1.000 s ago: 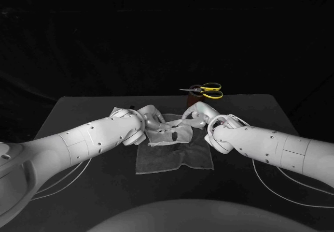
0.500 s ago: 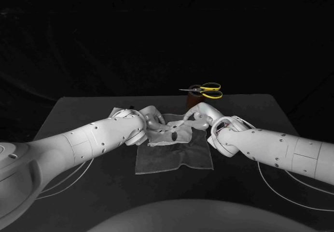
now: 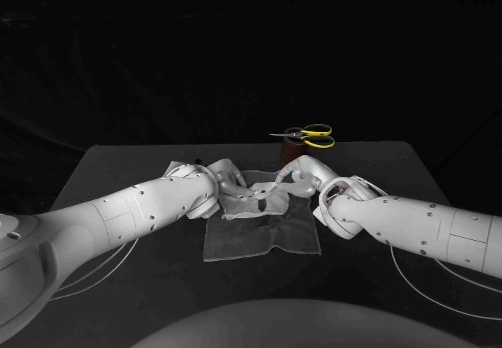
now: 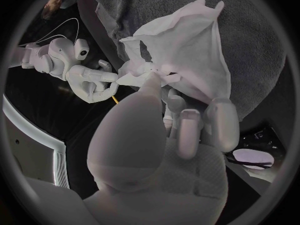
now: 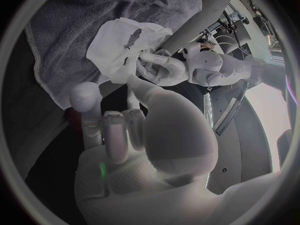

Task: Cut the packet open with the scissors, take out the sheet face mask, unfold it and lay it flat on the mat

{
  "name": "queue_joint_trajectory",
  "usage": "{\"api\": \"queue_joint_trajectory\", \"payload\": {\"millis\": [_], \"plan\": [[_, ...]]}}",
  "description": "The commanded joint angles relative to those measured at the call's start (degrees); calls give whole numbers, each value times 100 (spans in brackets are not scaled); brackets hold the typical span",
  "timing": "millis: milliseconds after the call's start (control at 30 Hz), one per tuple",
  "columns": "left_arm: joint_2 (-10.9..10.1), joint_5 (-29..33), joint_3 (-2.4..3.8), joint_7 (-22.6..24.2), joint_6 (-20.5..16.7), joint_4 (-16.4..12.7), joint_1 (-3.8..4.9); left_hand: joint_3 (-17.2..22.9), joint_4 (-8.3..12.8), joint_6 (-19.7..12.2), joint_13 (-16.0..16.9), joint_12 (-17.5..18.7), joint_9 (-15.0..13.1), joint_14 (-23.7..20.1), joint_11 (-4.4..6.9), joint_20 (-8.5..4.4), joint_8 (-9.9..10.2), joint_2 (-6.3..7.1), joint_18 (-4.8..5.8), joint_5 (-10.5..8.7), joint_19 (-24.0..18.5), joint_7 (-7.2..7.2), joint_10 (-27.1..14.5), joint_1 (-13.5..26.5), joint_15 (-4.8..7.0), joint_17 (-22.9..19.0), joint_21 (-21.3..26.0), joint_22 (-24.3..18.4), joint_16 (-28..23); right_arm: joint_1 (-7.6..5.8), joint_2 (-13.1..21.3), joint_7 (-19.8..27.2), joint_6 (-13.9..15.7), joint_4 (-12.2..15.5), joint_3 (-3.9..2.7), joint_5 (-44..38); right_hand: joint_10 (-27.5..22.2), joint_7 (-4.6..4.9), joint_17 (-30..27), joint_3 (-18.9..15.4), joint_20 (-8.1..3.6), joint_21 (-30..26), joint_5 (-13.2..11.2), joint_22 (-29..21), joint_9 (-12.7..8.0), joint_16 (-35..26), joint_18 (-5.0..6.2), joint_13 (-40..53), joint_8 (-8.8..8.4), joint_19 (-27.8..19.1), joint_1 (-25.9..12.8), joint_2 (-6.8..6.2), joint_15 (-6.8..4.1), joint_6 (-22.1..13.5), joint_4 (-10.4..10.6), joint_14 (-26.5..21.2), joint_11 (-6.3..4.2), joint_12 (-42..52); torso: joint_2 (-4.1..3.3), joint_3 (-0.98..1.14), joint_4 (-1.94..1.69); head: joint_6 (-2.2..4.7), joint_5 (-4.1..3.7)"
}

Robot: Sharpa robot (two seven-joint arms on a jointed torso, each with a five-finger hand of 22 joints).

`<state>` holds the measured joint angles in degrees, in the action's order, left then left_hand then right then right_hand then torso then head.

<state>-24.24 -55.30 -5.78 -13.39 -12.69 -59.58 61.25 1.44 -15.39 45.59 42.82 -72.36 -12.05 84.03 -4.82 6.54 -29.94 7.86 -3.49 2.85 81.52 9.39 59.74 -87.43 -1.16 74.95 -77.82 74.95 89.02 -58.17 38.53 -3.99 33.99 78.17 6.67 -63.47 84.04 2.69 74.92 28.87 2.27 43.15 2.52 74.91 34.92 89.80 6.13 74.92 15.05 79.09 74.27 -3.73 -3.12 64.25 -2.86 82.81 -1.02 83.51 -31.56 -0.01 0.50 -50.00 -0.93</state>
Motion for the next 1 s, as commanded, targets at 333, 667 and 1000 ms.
{"api": "queue_joint_trajectory", "payload": {"millis": [333,667,1000], "plan": [[43,-140,1,117,220,-1,2,547,116,435,350,-104,119,534,212,-170,94,-251,-9,5,65,-227,375,-508,195,1357,-70,432,54,7,17,-6,94,74,-3,-85,438,5,1508,39,-47,30,27,567,154,20,92,1137,43,3,-65,13,-148,33,-2,719,-49,22,-1,8,3,0,13],[85,-85,0,317,197,2,2,881,78,647,932,-355,236,595,254,-231,277,-149,23,5,141,-265,800,-460,244,1501,-168,520,96,11,43,9,154,137,-3,-84,440,5,1508,53,-48,39,26,569,160,20,91,1141,51,6,-74,14,-149,32,-5,719,-49,28,-1,7,5,0,22],[79,34,1,537,-98,43,2,1706,267,1036,1295,-463,223,597,348,-303,234,-368,53,6,223,-361,1053,-456,324,1505,-275,616,98,13,41,2,139,146,-3,-82,440,5,1508,53,-48,39,26,569,160,20,91,1141,51,6,-74,14,-149,32,-5,719,-49,28,2,7,2,0,11]]}}
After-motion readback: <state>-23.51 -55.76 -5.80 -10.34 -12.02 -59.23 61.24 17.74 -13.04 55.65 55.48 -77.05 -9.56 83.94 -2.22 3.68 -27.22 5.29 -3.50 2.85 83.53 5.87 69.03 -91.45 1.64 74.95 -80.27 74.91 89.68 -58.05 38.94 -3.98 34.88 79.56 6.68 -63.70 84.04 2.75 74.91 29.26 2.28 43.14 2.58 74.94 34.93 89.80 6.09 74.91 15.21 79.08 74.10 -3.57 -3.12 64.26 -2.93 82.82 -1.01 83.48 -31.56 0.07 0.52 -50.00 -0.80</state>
